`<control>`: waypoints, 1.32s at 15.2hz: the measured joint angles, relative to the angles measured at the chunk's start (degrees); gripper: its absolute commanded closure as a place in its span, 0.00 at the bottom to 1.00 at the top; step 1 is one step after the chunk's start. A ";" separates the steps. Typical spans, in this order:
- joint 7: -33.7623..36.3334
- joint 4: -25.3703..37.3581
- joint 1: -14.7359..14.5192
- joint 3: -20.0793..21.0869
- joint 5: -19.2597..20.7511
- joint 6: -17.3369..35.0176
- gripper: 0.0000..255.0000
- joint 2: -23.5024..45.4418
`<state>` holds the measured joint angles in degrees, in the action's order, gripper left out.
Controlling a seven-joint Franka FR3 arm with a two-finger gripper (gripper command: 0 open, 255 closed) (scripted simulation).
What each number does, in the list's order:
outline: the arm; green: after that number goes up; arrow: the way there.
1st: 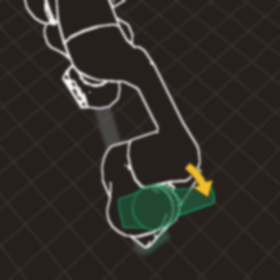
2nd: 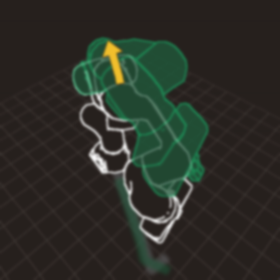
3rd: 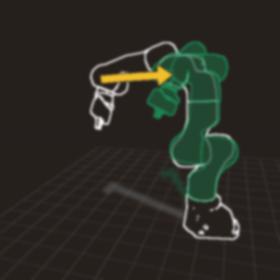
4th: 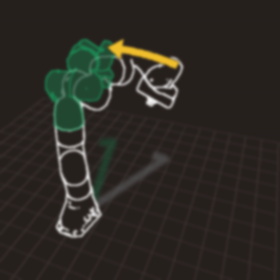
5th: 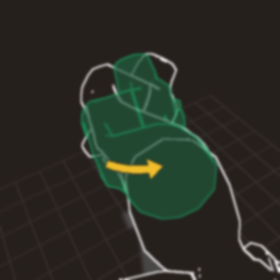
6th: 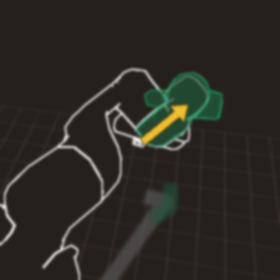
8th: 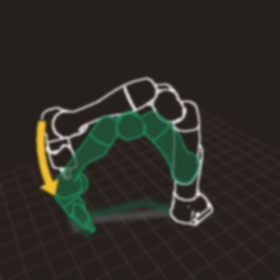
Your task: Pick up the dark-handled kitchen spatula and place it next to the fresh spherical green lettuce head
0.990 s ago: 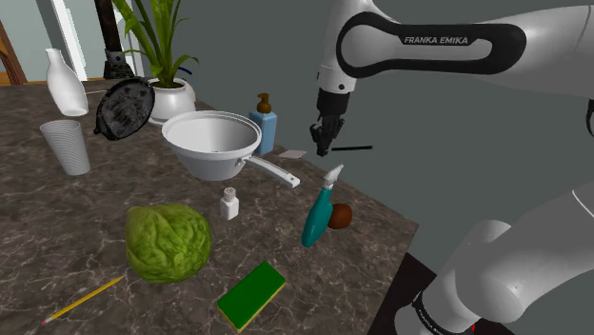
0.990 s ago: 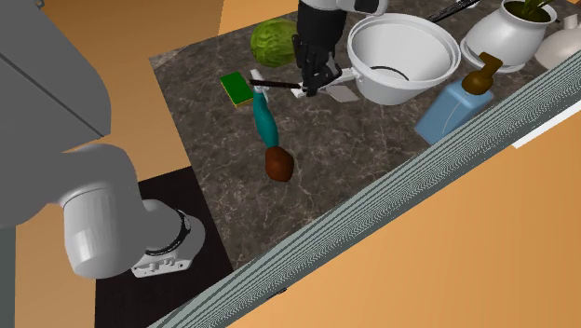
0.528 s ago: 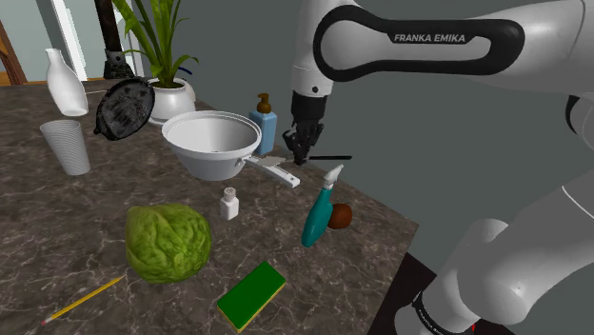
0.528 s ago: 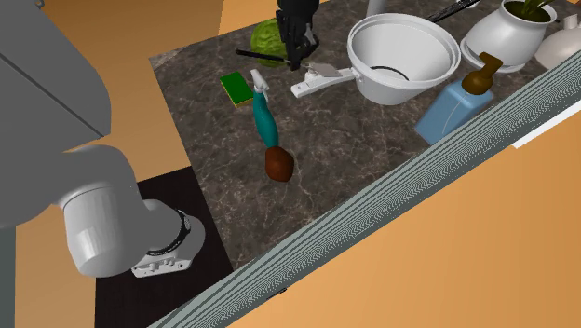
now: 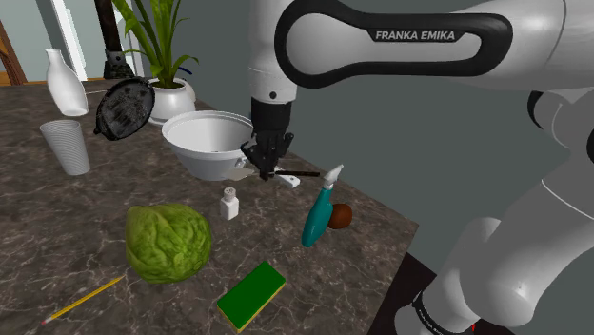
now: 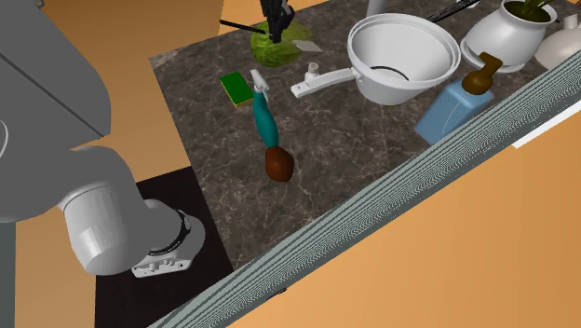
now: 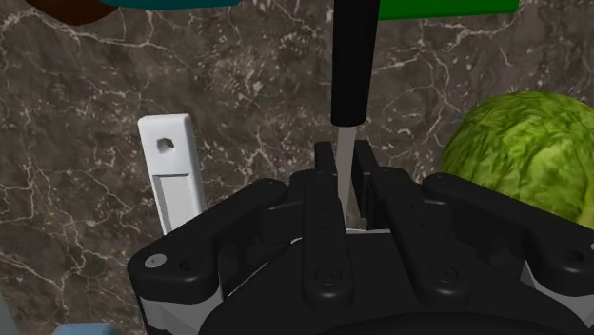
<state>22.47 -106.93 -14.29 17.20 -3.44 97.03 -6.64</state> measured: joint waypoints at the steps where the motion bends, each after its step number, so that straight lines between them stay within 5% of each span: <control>1: 1.28 0.93 -0.50 0.71 0.18 0.16 1.00 1.07; 20: 4.16 -8.32 -1.88 2.54 0.71 12.46 1.00 4.18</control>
<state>26.63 -115.25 -16.16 19.73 -2.73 109.49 -2.46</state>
